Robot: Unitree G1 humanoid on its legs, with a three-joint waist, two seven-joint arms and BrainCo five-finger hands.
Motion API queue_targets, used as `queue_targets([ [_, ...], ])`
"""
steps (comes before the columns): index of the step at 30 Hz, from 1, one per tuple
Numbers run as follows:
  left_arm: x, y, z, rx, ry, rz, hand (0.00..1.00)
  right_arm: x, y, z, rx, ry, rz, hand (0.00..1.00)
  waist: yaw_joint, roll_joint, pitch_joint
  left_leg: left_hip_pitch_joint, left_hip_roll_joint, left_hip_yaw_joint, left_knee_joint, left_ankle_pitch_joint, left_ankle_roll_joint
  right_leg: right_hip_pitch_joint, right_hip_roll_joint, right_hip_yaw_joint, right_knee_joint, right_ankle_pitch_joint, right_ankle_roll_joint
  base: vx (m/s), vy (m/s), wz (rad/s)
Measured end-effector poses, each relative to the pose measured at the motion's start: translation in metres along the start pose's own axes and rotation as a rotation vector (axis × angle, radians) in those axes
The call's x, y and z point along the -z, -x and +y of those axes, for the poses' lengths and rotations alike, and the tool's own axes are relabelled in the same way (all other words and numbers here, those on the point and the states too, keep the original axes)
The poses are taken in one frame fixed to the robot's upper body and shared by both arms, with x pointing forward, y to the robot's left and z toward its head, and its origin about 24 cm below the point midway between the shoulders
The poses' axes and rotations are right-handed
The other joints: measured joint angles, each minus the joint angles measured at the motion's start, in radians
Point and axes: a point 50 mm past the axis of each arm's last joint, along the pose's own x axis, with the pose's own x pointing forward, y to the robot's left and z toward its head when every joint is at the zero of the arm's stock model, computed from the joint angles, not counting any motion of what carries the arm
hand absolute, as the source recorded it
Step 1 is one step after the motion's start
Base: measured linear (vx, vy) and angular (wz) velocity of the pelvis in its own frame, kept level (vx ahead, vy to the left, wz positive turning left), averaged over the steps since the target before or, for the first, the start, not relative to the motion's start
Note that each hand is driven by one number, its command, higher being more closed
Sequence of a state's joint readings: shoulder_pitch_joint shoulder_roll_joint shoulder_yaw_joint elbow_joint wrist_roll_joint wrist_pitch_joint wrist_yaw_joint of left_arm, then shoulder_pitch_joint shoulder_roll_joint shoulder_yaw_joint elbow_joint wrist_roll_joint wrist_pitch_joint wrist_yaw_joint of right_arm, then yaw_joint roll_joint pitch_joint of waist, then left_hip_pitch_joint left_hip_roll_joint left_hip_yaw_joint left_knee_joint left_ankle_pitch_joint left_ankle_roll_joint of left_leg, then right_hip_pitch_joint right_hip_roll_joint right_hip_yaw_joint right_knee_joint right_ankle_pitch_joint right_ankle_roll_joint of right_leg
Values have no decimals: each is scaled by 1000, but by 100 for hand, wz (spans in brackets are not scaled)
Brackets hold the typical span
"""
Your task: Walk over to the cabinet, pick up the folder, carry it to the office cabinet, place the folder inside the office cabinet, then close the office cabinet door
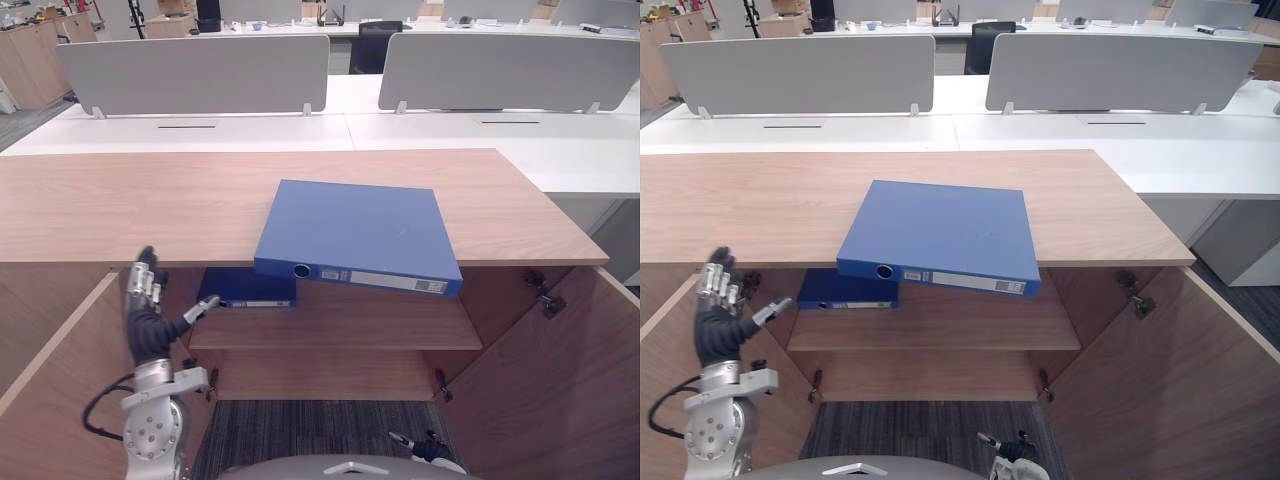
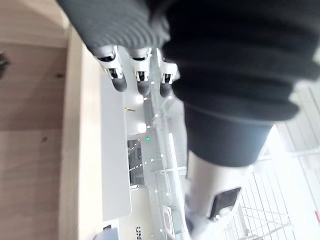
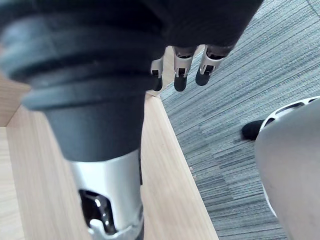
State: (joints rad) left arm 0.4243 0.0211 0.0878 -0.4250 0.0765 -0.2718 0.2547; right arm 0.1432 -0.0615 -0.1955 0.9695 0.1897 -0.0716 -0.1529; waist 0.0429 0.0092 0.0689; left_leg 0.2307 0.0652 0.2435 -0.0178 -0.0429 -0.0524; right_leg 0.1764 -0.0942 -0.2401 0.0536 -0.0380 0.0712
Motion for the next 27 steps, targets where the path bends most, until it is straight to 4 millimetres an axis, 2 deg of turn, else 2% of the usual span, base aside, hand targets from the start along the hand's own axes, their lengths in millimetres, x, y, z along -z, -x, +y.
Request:
queue_targets([
  [7,-12,-14,-3,17,-187,-134,0,-2,-2,-4,6,26,-4,0,-20,11,-5,1,0,4,-2,-1,-1,-2,3,21,-1,-4,-6,-1,0,0],
  [12,-21,-23,-25,191,-323,-270,0,-3,-3,-13,21,58,-6,0,-31,20,-10,10,-1,5,-17,2,-2,-2,11,33,-13,1,-9,0,-1,-1],
  [16,-26,-26,-42,304,-410,-367,0,1,-2,-22,37,105,5,0,-53,30,-12,21,-4,7,-44,12,-4,0,17,38,-38,5,-17,24,1,-5],
  [19,-22,-29,-58,391,-476,-419,0,1,-2,-25,42,110,7,0,-65,39,-14,31,-5,7,-58,13,-3,3,23,41,-54,18,-12,54,1,-6],
  [27,-5,-26,-95,622,-678,-542,0,-3,-3,-19,21,138,-6,0,-86,33,-11,31,-5,13,-59,5,-7,13,30,59,-101,41,-20,5,-7,-8],
])
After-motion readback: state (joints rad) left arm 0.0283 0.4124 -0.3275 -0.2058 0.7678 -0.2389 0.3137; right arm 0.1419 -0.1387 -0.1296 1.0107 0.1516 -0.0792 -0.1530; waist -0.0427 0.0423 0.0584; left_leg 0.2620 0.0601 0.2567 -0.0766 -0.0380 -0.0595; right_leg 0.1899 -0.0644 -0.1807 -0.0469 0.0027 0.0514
